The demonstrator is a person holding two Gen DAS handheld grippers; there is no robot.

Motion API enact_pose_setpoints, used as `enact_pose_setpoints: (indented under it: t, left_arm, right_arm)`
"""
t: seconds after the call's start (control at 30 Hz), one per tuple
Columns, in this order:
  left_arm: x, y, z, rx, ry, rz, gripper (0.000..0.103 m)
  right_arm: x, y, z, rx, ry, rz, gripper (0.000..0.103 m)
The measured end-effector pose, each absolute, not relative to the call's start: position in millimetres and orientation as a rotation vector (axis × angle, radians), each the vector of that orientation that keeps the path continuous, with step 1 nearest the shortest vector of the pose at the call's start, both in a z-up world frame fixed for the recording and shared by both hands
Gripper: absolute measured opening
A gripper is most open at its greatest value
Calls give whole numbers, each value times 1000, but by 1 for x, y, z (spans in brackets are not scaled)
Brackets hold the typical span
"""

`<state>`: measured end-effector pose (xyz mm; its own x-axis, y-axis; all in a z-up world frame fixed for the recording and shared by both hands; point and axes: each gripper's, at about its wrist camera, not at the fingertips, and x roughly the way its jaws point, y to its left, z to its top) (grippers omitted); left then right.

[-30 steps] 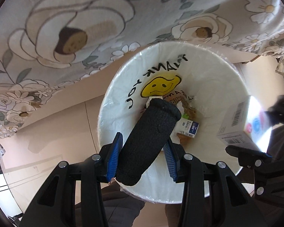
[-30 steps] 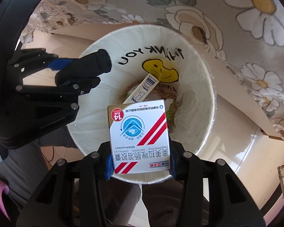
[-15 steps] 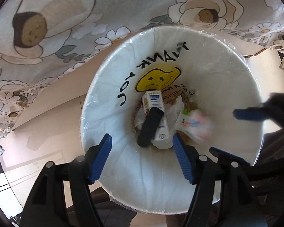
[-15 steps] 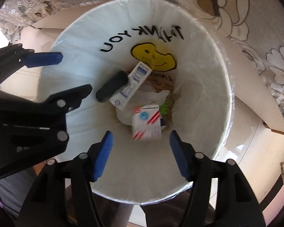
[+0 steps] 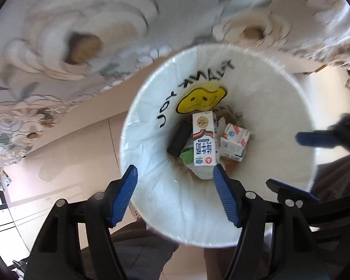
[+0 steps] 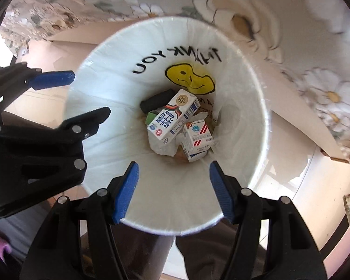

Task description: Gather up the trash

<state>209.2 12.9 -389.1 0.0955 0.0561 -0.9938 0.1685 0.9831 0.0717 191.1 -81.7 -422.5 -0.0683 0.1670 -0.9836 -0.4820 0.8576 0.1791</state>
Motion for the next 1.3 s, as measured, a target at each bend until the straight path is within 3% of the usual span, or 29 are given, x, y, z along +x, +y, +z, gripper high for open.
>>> enact_pose_setpoints:
  t: [0.13, 0.37, 0.63, 0.93, 1.3]
  left_arm:
    - [200, 12, -341, 181, 1396, -94, 70]
    - [170, 7, -245, 179, 1251, -122, 86]
    - [132, 17, -157, 172, 1115, -116, 91]
    - [80, 28, -92, 157, 952, -35, 93]
    - [33, 12, -49, 251, 802, -33, 93]
  right_arm:
    - [183, -84, -380, -278, 1490, 538, 67]
    - [148, -88, -279, -334, 1311, 543, 75]
    - [110, -106, -185, -306, 1157, 491, 82]
    - [57, -117, -107, -332, 916, 347, 89]
    - [4, -125, -64, -261, 748, 287, 89]
